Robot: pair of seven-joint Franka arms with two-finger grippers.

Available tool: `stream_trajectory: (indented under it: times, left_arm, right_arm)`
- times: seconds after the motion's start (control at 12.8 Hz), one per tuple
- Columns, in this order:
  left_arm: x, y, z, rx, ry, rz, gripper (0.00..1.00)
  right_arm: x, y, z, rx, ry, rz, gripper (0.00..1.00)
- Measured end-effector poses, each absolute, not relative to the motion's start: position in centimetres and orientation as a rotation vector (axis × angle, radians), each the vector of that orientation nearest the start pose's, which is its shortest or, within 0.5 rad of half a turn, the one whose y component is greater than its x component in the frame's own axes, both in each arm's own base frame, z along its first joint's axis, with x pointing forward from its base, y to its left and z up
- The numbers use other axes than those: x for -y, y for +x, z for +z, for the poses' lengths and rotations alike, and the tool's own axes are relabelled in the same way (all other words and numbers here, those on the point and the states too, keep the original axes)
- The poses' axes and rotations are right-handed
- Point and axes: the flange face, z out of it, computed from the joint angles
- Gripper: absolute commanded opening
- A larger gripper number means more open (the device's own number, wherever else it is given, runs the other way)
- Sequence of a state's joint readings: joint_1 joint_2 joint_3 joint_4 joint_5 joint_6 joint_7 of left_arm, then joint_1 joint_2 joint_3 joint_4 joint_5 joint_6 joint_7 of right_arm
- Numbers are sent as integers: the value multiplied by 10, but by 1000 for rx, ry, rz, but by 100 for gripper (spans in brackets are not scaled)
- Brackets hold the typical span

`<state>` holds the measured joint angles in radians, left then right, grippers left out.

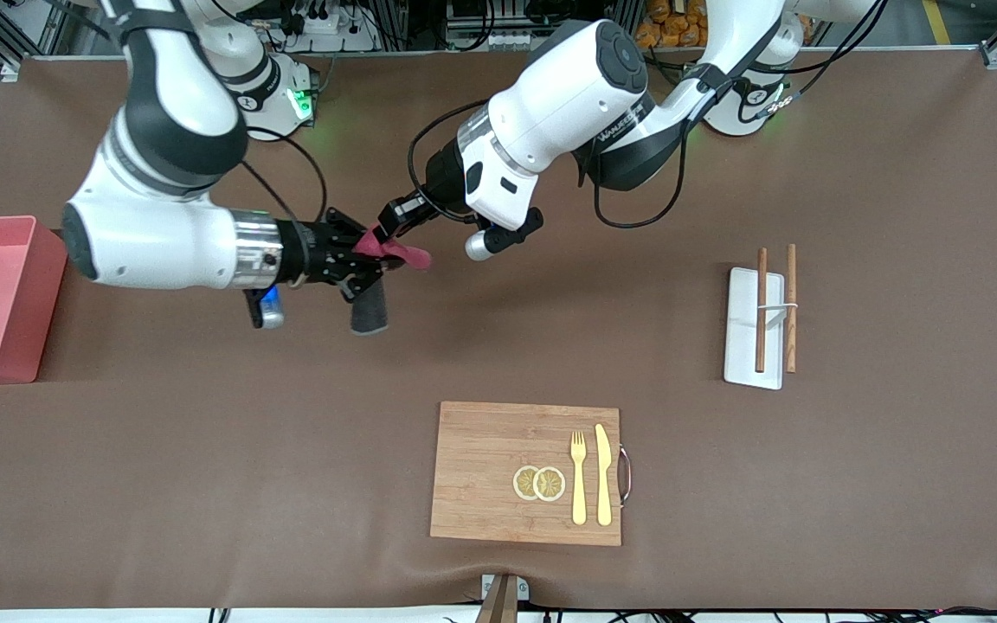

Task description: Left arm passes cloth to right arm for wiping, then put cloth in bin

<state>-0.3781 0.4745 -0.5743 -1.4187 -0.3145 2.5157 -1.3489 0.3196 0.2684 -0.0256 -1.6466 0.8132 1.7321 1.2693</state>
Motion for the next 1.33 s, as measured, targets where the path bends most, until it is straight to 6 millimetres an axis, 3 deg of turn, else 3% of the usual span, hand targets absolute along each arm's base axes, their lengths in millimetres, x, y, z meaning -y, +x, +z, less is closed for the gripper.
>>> stream_trajectory:
  times: [0.16,0.23,0.39,0.55,0.7,0.94,1.09,1.33]
  left_arm:
    - [526,496,552,-836,2198,-217,100]
    - [512,503,559,-851,2219,-218,100]
    - [470,527,570,-908,2257,-214,100]
    - [420,554,570,-904,2345,-174,100]
    - [377,574,568,-899,2444,-125,100]
    - [320,587,577,-932,2590,-28,100]
    - [273,591,589,-883,2684,0,100]
    - [194,597,603,-767,2803,-10,100]
  right_arm:
    - [-238,586,468,-1360,-2149,882,0]
    - [-246,586,466,-1341,-2171,843,0]
    - [-284,581,446,-1307,-2331,657,0]
    - [-322,568,397,-1236,-2596,442,0]
    - [-322,562,334,-1193,-2784,310,0]
    - [-271,566,265,-1138,-2922,296,0]
    - [-221,574,246,-1075,-2958,329,0]
    - [-126,591,233,-871,-3021,352,0]
